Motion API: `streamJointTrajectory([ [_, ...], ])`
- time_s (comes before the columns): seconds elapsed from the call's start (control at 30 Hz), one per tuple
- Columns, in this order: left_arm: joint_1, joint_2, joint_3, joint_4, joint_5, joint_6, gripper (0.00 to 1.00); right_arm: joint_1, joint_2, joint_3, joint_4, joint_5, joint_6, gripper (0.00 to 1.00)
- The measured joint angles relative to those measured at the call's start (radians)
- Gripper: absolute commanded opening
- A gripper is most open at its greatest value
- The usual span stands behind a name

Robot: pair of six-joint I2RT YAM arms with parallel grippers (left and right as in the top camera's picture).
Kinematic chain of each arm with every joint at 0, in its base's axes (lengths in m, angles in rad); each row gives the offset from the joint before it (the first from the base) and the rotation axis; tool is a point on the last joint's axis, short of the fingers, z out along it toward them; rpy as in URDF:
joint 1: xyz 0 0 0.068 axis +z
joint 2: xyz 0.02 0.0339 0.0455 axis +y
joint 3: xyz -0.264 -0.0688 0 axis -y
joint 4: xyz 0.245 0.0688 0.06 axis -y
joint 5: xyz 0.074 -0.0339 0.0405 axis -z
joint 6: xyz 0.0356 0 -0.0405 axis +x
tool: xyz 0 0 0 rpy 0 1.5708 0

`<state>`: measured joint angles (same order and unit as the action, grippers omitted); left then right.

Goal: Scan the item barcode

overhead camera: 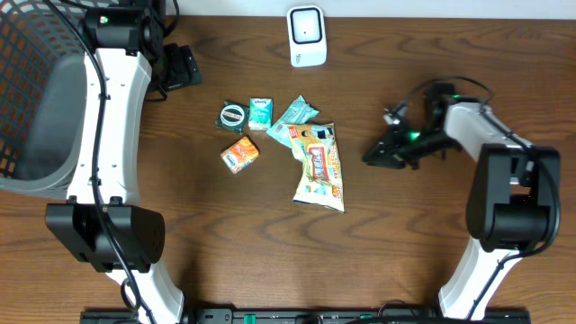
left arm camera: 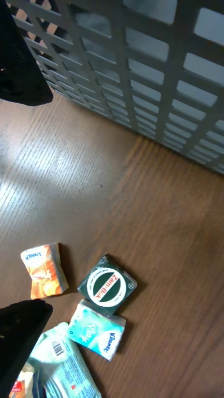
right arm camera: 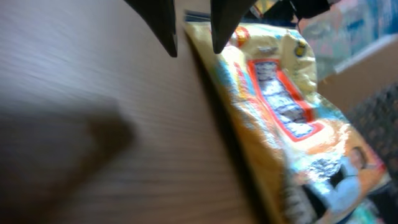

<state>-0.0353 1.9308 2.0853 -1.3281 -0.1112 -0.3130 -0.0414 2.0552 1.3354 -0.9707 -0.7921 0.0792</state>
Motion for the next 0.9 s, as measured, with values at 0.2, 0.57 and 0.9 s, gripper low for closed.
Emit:
streamJointTrajectory([
  [0.2,0.000,0.000,0.000,0.000,0.000,0.000,0.98,0.003,-0.004,0.196,-0.188,0.171,0.014,0.47],
  [0.57,0.000,0.000,0.000,0.000,0.000,0.000,0.98,0.491,-0.040,0.341,-0.111,0.576,0.106,0.99],
  [0.9,0.000,0.000,0.000,0.000,0.000,0.000,0.98,0.785,0.018,0.341,-0.085,1.020,0.305,0.99],
])
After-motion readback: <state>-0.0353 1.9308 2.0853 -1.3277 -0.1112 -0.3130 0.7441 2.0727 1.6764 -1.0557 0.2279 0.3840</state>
